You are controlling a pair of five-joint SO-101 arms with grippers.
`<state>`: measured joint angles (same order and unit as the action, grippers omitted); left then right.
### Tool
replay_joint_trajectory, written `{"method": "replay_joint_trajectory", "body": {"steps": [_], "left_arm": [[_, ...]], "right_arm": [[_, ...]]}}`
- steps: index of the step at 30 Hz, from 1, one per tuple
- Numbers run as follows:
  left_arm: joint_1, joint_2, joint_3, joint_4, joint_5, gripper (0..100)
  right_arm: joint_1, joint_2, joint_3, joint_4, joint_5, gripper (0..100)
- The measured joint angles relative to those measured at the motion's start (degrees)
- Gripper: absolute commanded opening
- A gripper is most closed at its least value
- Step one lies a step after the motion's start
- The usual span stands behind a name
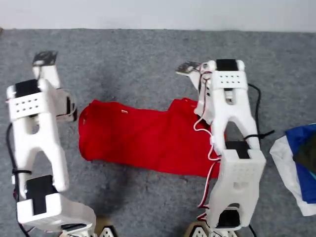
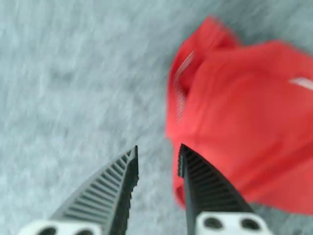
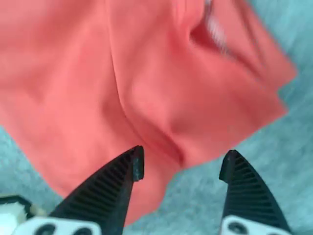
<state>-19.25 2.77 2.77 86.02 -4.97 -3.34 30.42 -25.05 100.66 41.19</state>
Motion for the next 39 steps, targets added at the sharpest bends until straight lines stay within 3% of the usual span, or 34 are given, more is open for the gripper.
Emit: {"method": "replay_joint_trajectory", "body": {"steps": [5,11,20,23,28,39], "left_arm": [[5.8,2.9,-0.35,-5.71,4.31,20],[6.42,13.27,-1.85,-8.44,9.58,20],[6.86,30.24,-19.25,-8.53,12.48,18],[6.86,36.66,-25.76,-8.44,12.48,15],[7.74,45.89,-37.63,-4.48,12.48,8],[8.09,62.33,-66.55,6.33,12.48,5]], "right_arm": [[-0.79,-7.91,13.8,0.0,3.6,26.3],[-2.81,-17.14,27.43,0.0,6.51,26.3],[-2.37,-18.37,34.9,-5.01,7.3,25.8],[-1.85,-15.47,34.9,-7.74,7.21,17.7],[-2.11,-8.79,34.9,-12.48,7.21,1.3],[5.1,-2.81,33.58,-15.65,7.12,1.5]]}}
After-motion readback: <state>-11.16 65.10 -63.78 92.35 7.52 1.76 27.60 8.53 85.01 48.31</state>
